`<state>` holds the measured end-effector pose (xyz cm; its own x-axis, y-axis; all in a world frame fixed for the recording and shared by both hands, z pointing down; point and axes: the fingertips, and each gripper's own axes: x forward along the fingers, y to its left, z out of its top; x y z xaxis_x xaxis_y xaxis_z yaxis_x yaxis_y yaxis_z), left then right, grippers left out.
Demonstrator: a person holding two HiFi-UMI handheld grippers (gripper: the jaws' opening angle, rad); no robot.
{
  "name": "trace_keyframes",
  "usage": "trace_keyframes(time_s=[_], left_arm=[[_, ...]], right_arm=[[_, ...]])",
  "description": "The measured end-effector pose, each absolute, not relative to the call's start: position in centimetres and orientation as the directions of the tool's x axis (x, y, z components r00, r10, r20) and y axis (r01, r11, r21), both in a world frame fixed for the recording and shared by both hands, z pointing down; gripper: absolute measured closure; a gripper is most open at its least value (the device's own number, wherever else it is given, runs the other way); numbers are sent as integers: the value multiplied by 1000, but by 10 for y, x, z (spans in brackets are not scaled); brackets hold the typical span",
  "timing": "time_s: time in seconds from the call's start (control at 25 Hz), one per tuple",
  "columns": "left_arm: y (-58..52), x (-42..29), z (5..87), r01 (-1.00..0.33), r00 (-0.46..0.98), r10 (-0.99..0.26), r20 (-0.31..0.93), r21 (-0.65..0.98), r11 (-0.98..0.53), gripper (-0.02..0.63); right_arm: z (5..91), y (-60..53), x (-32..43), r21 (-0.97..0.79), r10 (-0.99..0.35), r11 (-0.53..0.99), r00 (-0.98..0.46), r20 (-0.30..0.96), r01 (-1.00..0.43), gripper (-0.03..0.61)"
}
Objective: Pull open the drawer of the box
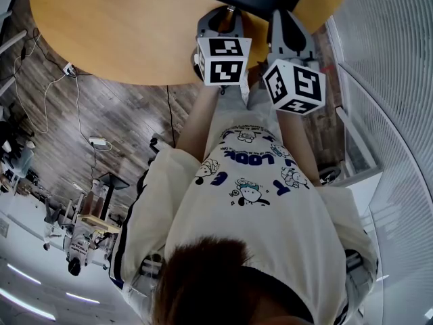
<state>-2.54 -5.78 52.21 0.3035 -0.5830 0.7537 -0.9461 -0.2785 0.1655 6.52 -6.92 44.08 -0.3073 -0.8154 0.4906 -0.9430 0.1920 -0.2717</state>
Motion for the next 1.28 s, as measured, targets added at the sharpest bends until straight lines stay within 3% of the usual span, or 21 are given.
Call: trace_keyframes(time_s=[1.28], left_arm=[[-60,-33,527,-961,268,-587,764,170,-218,535]], right_arm=[[437,-70,63,-273,-819,190,-306,485,-943,537]])
